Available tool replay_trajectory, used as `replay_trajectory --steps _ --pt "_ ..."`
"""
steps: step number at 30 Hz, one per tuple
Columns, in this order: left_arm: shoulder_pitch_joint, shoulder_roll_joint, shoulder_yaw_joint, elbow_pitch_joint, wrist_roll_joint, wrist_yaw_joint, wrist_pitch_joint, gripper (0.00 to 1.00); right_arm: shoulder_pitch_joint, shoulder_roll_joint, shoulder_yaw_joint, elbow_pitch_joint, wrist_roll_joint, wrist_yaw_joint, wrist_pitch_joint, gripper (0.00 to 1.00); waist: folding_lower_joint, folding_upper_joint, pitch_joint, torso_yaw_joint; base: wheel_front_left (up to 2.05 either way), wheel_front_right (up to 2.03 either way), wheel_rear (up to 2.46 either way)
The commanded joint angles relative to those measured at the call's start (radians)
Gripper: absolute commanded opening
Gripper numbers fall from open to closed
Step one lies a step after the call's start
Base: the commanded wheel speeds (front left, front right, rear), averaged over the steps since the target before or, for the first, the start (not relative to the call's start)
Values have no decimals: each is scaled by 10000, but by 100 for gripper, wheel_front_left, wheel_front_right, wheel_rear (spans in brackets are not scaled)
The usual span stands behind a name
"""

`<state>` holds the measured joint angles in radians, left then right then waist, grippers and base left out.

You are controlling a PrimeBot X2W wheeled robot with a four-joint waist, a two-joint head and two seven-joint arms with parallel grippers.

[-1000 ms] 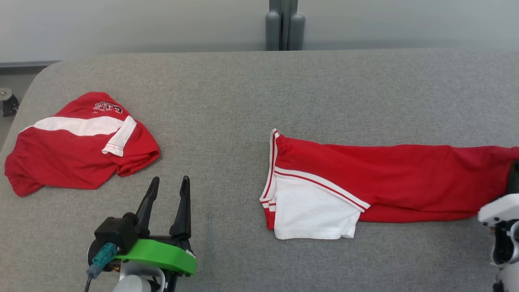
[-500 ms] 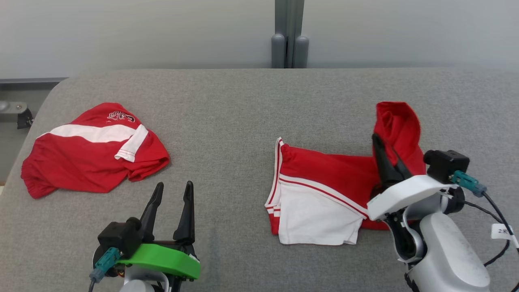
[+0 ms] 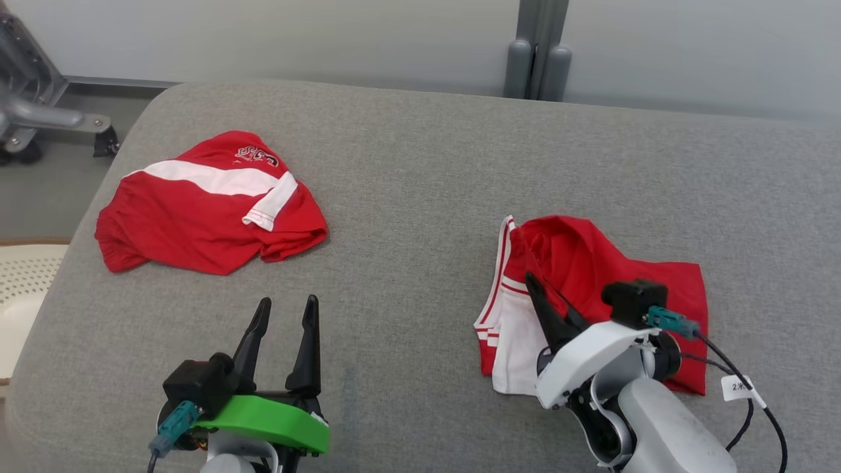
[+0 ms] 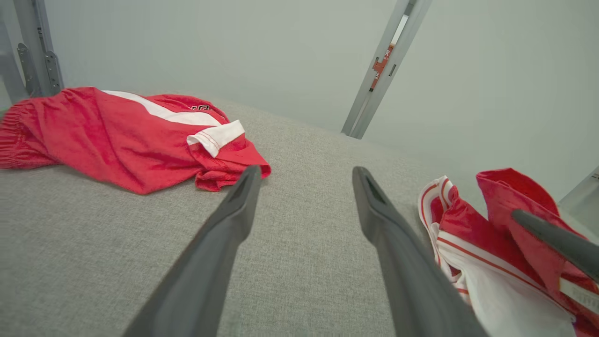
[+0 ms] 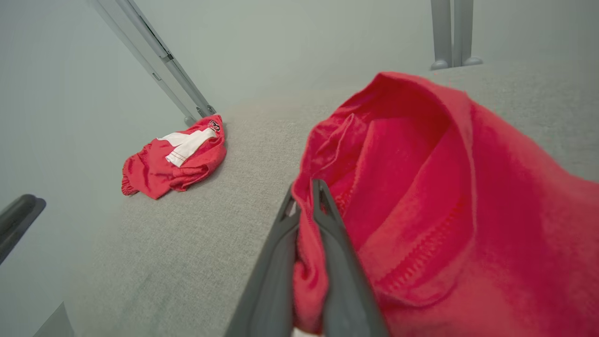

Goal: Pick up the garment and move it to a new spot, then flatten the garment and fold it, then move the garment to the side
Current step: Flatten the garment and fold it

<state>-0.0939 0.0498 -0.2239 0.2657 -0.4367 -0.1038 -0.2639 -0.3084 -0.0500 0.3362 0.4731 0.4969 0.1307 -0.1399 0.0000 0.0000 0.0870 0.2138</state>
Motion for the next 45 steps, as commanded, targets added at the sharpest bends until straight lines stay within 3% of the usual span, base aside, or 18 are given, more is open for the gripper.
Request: replay_trajectory --steps 1,4,5,6,11,16,23,29,34,41,45 --pt "-84 18 42 25 -84 38 -4 100 125 -20 74 228 249 0 -102 0 0 0 80 291 0 0 0" --pt "-119 17 189 52 -109 57 -4 100 44 -1 663 755 657 4 -166 0 0 0 74 419 0 0 0" --pt "-119 17 227 65 -90 45 -3 100 0 2 965 817 746 4 -212 66 0 0 74 437 0 0 0" --pt "-123 17 266 80 -67 26 -4 100 -33 11 1497 757 1037 4 -157 100 0 0 79 456 0 0 0" --pt "-42 18 431 162 -9 -4 -4 100 -182 -40 3681 -61 2383 0 -236 100 0 0 -30 327 0 0 0" --pt "41 18 436 114 -84 -21 -4 100 -530 -16 3795 -107 2573 2 -694 100 0 0 -186 -18 0 0 0" --pt "119 20 422 -156 -68 21 -4 100 -774 -878 2564 -314 1621 2 -1132 100 0 0 -325 -714 0 0 0" --pt "131 18 601 -713 -34 136 -3 100 -154 -1782 821 -1035 424 1 -1257 100 0 0 -374 -1393 0 0 0" --pt "167 20 727 -983 87 222 -4 100 635 -2129 -666 -1959 -573 2 -1256 100 0 0 -385 -1807 0 0 0" --pt "269 21 853 -1243 669 413 -4 100 1911 -1733 -2432 -3281 -1529 2 -1252 100 0 0 -340 -2181 0 0 0" --pt "485 21 774 -1228 1255 543 -3 100 2481 -1425 -2870 -3634 -1968 2 -1255 100 0 0 -337 -2287 0 0 0"
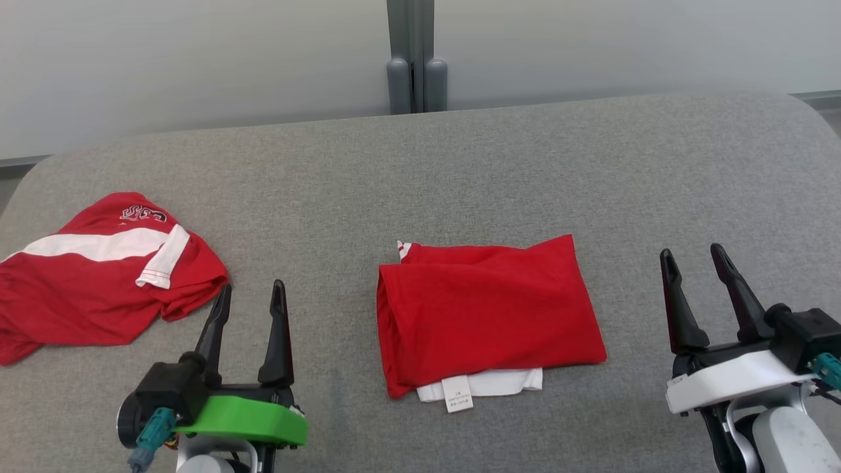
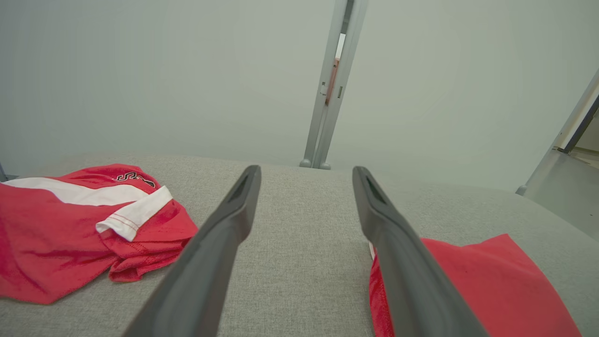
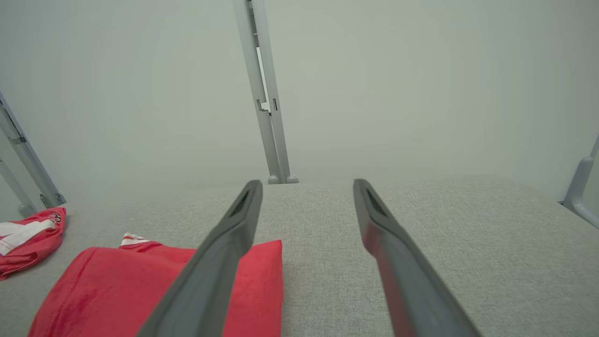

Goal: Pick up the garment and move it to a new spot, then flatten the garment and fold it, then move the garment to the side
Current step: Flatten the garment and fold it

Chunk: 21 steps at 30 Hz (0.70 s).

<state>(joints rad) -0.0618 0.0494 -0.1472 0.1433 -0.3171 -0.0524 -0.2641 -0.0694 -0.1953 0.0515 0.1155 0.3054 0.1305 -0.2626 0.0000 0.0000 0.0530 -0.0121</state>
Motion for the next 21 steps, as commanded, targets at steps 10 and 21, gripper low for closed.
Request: replay_trajectory --steps 10,21 --pt "553 23 -208 -162 529 112 -2 100 508 273 -186 -372 -332 4 -29 100 0 0 55 -11 0 0 0" --pt "482 23 -301 -233 439 155 -2 100 410 204 -88 -203 -370 4 -29 100 0 0 78 146 0 0 0"
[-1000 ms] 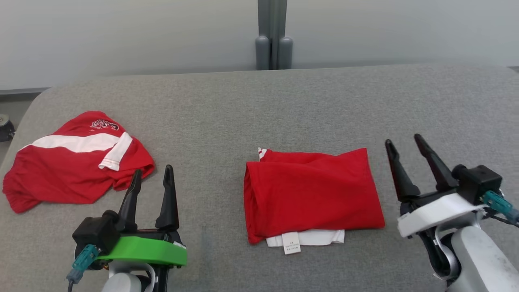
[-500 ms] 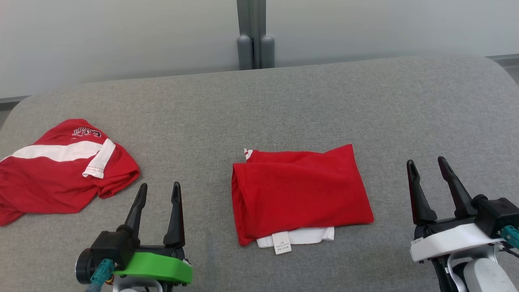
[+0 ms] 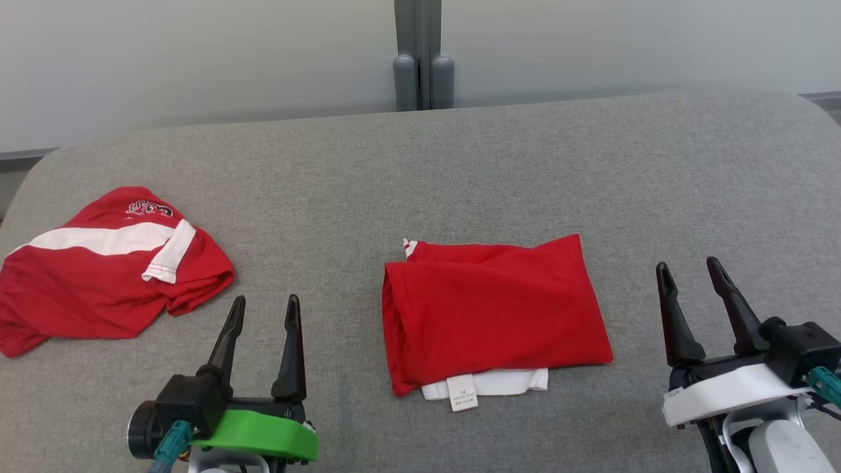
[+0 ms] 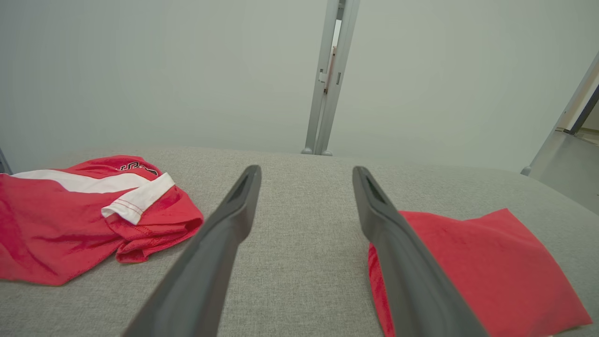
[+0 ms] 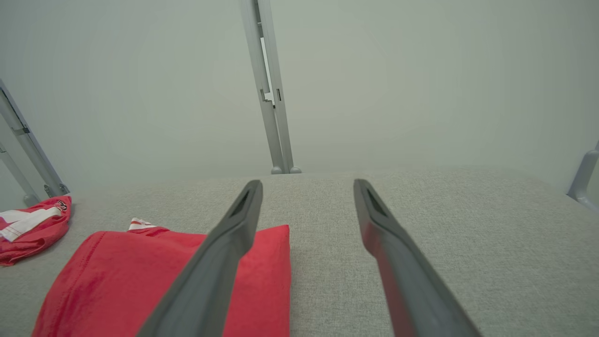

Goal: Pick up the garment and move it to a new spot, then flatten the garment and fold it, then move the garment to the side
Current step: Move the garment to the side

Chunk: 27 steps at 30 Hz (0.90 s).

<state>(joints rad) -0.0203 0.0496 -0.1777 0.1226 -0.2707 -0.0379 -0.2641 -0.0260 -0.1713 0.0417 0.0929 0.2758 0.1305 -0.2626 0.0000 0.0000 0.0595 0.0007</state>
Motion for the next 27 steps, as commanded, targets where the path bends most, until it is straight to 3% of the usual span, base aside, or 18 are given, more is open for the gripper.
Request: replay_trajectory --steps 1,8,19,27 --pt "42 21 -20 -34 -40 3 -2 100 -38 -28 16 58 -73 4 -29 100 0 0 40 47 0 0 0" --pt "-275 21 -265 -15 110 -143 -2 100 -370 -55 343 679 -36 4 -28 100 0 0 479 291 0 0 0" --pt "-888 21 -948 71 55 -258 -2 100 -1953 48 1162 3839 913 2 120 100 0 0 1684 1003 0 0 0" --pt "-1054 21 -1200 32 -75 -127 -1 100 -2745 57 1742 5303 2021 2 438 100 0 0 1928 1343 0 0 0"
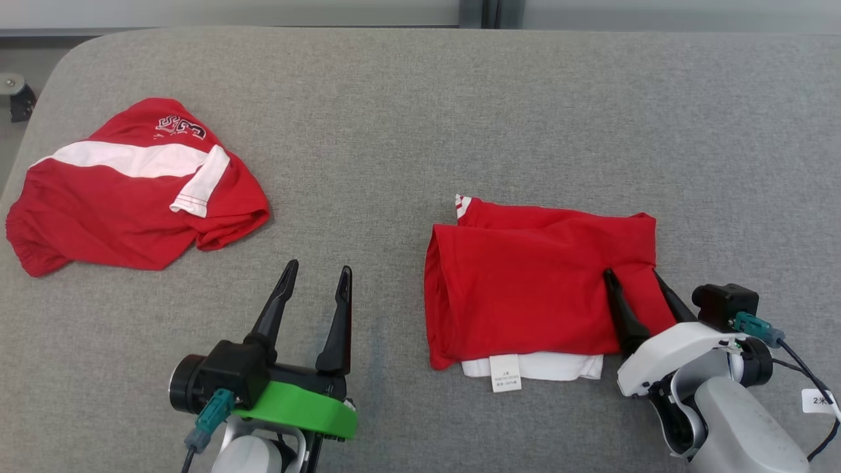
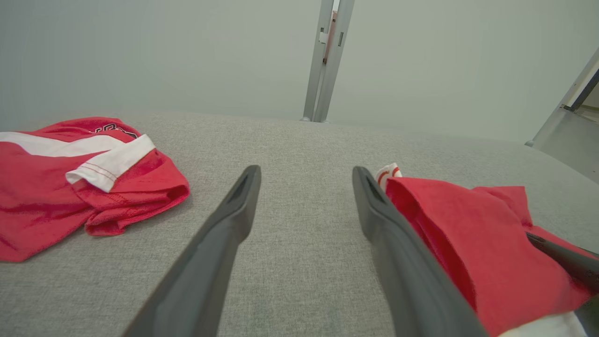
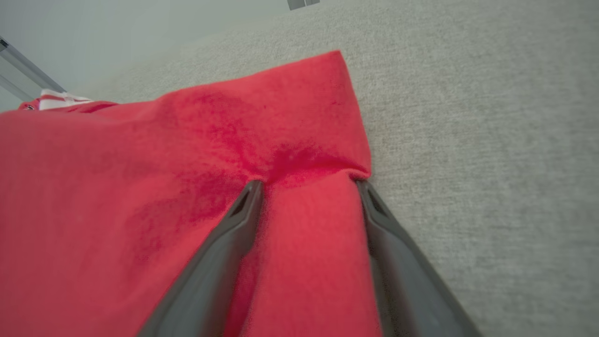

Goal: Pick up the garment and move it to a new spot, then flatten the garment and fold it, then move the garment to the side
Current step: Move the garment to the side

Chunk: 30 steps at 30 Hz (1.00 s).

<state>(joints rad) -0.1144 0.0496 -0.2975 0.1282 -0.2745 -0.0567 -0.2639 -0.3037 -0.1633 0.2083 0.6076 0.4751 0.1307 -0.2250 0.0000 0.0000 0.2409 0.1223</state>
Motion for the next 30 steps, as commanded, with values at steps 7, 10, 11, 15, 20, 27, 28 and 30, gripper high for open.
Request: replay_trajectory --steps 7,10,11,15,20,27,28,30 --pt "-152 21 -4 -85 210 -48 -4 100 -313 -358 510 883 -221 -12 -192 0 0 0 -86 -150 0 0 0" --pt "-225 21 -36 -135 321 -88 -4 100 -532 -544 665 947 -525 -13 -295 0 0 0 -165 -485 0 0 0" --pt "-249 21 -66 -138 371 -110 -2 100 -590 -616 683 951 -638 -13 -326 0 0 0 -179 -584 0 0 0" --pt "-313 23 -126 -179 626 -165 -2 100 -852 -885 912 822 -1044 -10 -388 0 0 0 -161 -1212 0 0 0" --pt "-579 29 -212 -319 834 -263 -4 100 -1411 -1717 1326 546 -1526 -7 -405 0 0 0 228 -2120 0 0 0" --pt "-1339 44 -313 -301 1559 -483 -2 100 -2492 -3057 1600 449 -1644 -7 -407 0 0 0 1211 -3123 0 0 0" --pt "-1476 45 -263 -311 1614 -496 -4 100 -2621 -3187 1525 459 -1620 -7 -408 0 0 0 1355 -3196 0 0 0" --pt "-1820 103 -207 -386 1758 -572 -4 100 -2942 -3534 1337 453 -1672 -7 -409 0 0 0 1737 -3340 0 0 0"
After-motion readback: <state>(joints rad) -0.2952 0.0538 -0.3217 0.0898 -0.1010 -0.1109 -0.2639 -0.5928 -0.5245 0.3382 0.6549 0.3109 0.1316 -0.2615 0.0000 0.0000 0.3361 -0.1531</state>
